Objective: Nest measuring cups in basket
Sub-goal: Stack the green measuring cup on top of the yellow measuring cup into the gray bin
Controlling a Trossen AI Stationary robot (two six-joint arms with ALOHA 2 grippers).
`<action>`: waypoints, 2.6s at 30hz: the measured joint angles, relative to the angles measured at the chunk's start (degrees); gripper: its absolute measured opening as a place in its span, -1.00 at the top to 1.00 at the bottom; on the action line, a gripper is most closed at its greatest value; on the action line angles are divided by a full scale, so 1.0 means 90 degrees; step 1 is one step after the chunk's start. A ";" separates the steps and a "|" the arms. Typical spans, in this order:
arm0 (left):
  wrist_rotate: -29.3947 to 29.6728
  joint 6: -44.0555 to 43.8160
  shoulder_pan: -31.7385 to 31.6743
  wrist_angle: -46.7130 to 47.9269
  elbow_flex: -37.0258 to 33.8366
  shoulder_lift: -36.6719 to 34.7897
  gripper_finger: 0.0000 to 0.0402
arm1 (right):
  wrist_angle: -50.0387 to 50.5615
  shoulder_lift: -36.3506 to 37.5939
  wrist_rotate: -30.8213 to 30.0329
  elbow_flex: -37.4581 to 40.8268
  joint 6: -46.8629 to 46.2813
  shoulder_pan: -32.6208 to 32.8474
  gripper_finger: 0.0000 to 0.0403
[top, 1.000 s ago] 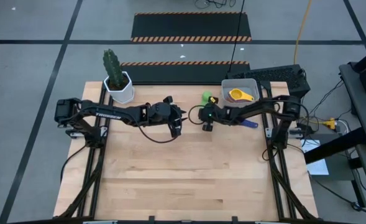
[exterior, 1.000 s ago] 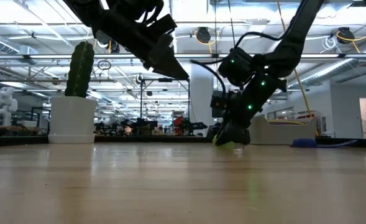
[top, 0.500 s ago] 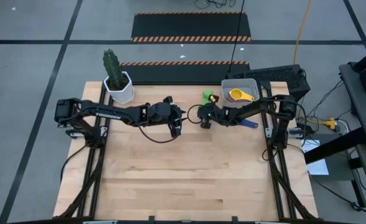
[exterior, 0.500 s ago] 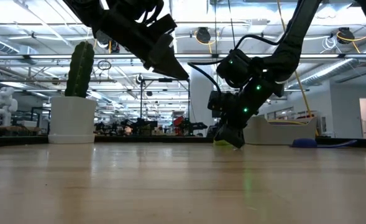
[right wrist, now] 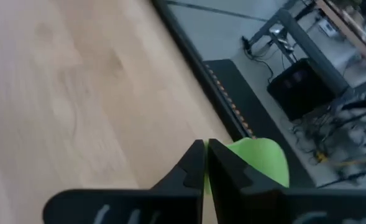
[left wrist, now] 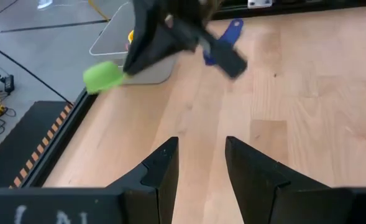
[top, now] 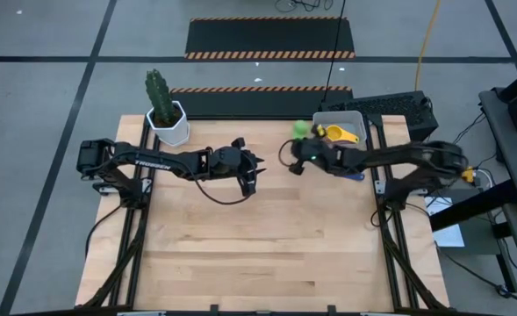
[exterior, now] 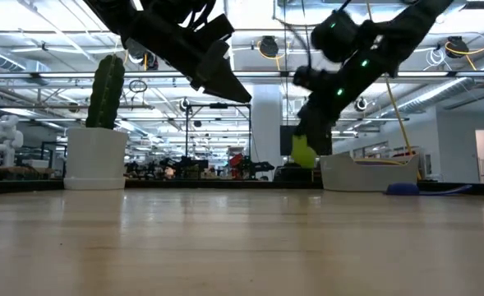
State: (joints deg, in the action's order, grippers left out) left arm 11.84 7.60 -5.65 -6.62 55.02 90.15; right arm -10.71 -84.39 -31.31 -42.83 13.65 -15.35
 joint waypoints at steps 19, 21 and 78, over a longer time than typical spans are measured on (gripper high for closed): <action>-0.0503 -0.0017 0.0474 -0.0893 0.0000 -0.0029 0.32 | 0.2174 0.5062 0.0869 0.0734 -0.2778 -0.0381 1.00; -0.0503 -0.0017 0.0491 -0.0953 0.0000 -0.0029 0.32 | 0.2193 0.5406 0.1152 0.0783 -0.2893 -0.0565 1.00; -0.0814 -0.0041 0.0672 -0.1292 0.0000 -0.0034 0.32 | -0.2573 0.6221 0.6394 0.4640 -0.6897 -0.6234 0.98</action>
State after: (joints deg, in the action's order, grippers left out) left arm 4.51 7.22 0.40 -18.24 55.02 89.84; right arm -33.87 -28.40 26.24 -1.07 -48.42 -71.46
